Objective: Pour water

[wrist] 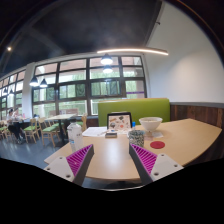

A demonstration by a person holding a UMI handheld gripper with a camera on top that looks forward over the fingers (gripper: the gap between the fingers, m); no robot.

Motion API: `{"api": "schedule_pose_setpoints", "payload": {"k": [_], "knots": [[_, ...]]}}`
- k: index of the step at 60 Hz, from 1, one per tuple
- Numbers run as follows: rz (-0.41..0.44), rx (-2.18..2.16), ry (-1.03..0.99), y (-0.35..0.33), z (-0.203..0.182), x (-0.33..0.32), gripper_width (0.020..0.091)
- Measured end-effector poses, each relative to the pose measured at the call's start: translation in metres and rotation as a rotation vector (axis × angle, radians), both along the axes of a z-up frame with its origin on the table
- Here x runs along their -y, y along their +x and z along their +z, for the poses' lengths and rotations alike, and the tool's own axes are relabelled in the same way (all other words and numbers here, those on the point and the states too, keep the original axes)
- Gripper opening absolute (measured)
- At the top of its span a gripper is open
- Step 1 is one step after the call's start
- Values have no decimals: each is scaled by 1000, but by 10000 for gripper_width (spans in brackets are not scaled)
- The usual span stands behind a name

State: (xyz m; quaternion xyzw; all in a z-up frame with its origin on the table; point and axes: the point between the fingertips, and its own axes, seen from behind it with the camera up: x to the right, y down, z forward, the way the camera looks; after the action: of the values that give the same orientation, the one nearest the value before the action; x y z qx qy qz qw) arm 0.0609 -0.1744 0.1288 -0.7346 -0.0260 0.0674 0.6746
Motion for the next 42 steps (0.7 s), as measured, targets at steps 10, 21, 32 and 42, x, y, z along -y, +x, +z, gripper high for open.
{"api": "schedule_pose_setpoints", "payload": {"k": [10,21,32,42], "knots": [[-3,-19,-21,-2,-6,-2,818],[36,-4,-21,-29,-13,-15,833],[135,-34,-46,-104,-28,-40,831],[141,8,-71,-164,-44,-86,834]]}}
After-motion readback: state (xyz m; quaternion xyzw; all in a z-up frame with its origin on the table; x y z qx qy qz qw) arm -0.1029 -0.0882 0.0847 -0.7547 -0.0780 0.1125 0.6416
